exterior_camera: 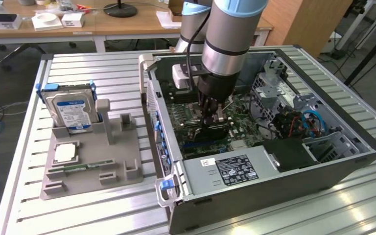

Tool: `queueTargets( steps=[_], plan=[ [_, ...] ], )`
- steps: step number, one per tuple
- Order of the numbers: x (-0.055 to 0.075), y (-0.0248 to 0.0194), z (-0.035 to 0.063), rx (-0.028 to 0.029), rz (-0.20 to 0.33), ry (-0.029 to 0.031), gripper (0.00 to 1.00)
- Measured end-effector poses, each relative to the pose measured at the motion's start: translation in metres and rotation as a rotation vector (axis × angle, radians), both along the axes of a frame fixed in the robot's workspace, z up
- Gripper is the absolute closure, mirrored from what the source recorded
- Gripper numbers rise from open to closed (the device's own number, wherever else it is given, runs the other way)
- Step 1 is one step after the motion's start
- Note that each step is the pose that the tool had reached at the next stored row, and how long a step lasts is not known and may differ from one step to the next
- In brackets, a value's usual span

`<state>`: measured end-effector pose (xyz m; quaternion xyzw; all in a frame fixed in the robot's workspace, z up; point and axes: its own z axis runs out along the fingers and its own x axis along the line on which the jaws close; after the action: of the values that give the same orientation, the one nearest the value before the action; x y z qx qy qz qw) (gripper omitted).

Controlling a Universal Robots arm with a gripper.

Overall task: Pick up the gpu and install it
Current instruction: 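Press down on the gpu until it lock into place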

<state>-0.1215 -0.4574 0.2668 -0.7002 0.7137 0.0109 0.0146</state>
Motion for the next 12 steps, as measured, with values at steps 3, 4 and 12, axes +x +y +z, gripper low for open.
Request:
queueTargets(
  steps=[3,4,12],
  plan=[
    [0.0,0.0,-0.0001,0.0001,0.0,0.0,0.9],
    [0.0,0.0,-0.0001,0.0001,0.0,0.0,0.9],
    [-0.0002,0.0,-0.0007,0.0001,0.0,0.0,0.9]
  ],
)
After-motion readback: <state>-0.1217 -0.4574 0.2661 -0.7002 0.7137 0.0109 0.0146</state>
